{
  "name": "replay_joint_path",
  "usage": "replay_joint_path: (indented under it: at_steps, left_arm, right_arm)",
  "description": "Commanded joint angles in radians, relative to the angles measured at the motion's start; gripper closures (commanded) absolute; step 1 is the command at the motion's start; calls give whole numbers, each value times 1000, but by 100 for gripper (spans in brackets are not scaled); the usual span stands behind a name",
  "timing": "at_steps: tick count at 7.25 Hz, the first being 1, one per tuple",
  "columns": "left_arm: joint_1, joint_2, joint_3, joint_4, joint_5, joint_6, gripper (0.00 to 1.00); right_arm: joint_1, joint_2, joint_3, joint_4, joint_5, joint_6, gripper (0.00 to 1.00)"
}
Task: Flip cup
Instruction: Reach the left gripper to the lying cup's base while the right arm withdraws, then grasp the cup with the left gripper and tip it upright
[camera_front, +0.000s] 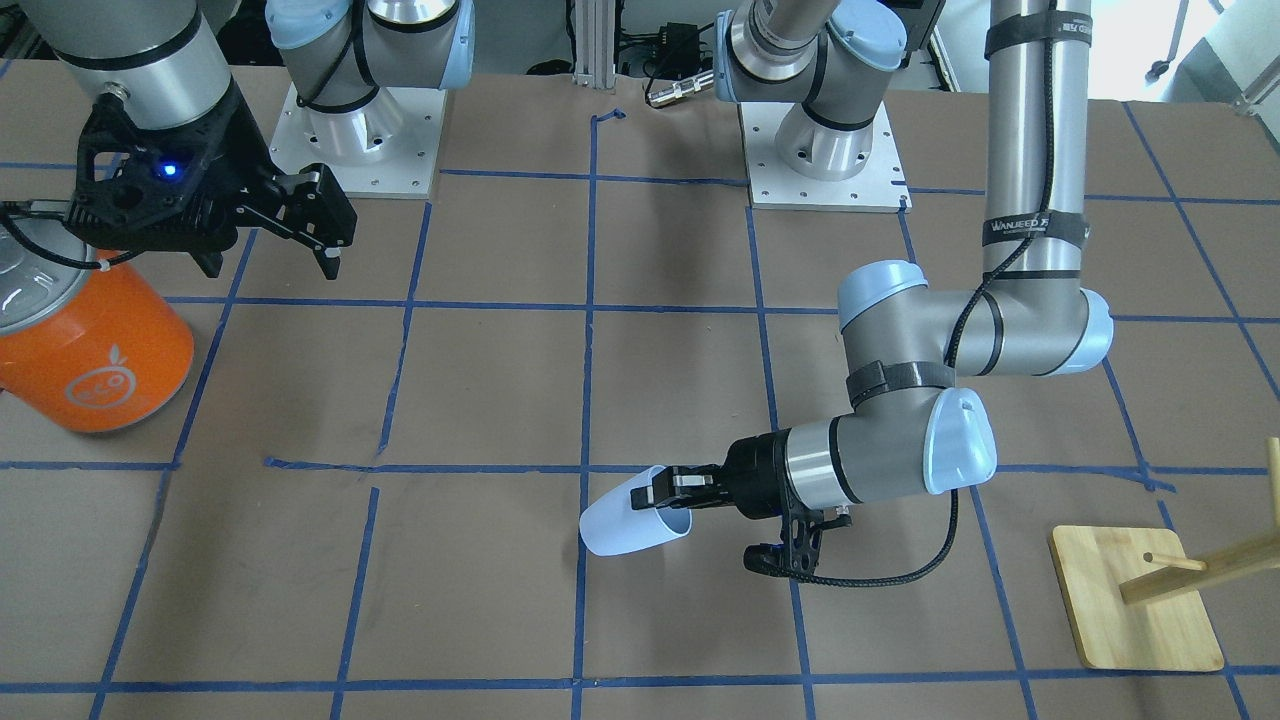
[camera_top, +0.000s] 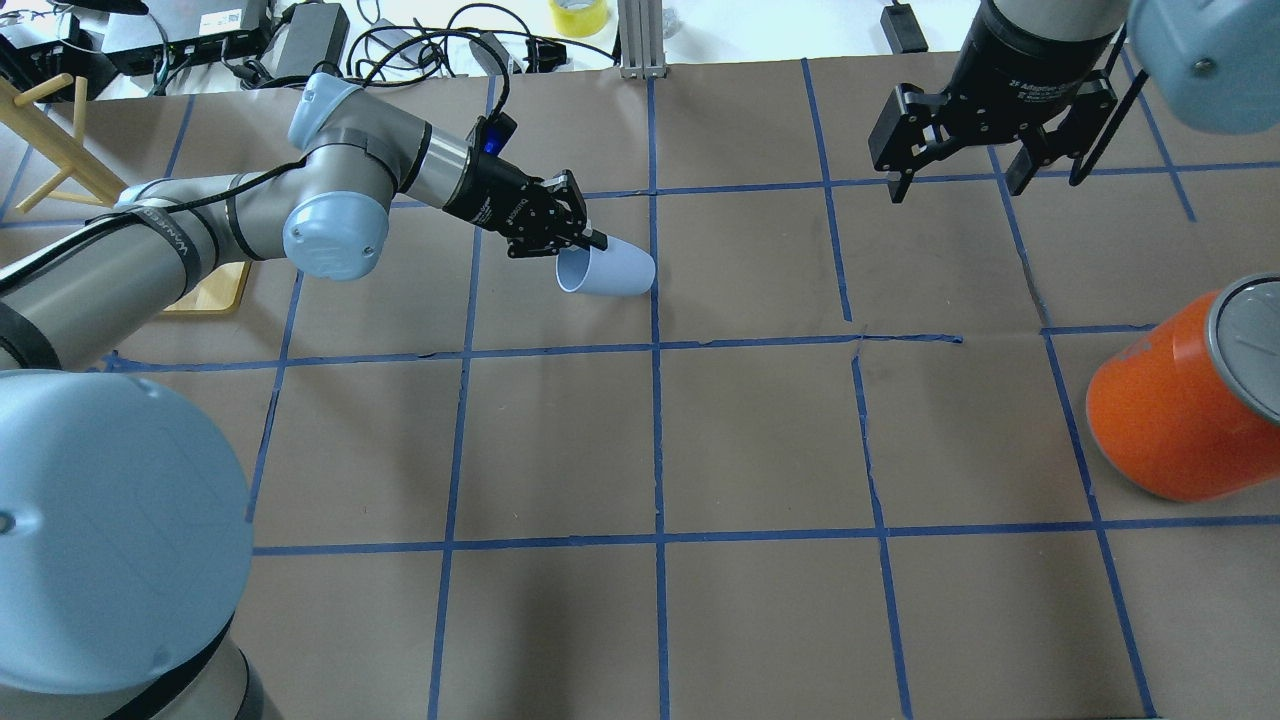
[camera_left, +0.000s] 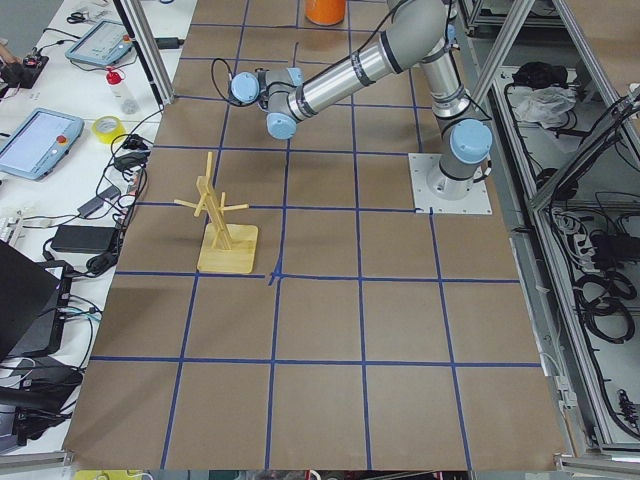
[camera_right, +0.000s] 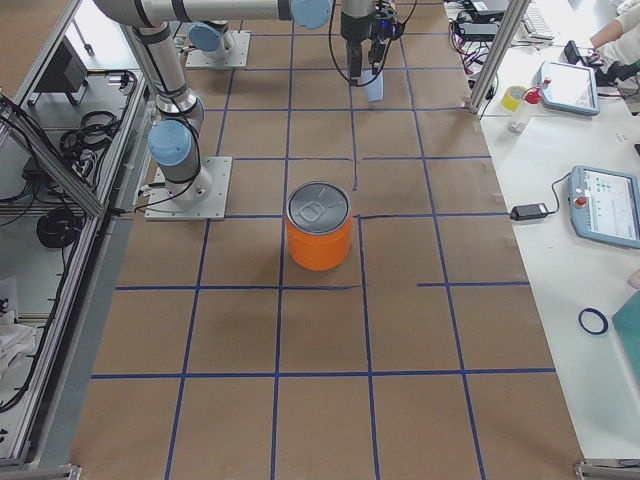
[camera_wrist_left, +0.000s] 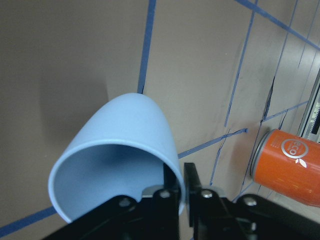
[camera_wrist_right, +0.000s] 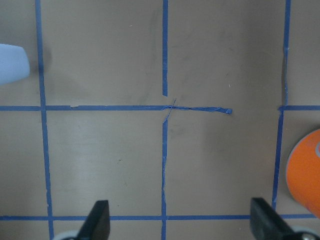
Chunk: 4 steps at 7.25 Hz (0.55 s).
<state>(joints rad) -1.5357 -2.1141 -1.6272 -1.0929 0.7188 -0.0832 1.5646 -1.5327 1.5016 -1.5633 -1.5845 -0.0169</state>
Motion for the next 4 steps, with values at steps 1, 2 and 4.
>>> replay_joint_path:
  at_steps: [1,2,4]
  left_arm:
    - [-4,43,7,1,61,-49,100]
    - [-12,72,47,1,225,-50,100]
    - [-12,68,195,-85,501,-46,100]
  right_arm:
    - [0,-1,0,0,-8,0,0]
    - [0,-7,0,-1,-8,0,0]
    - [0,-14,2,0,-5,0,0]
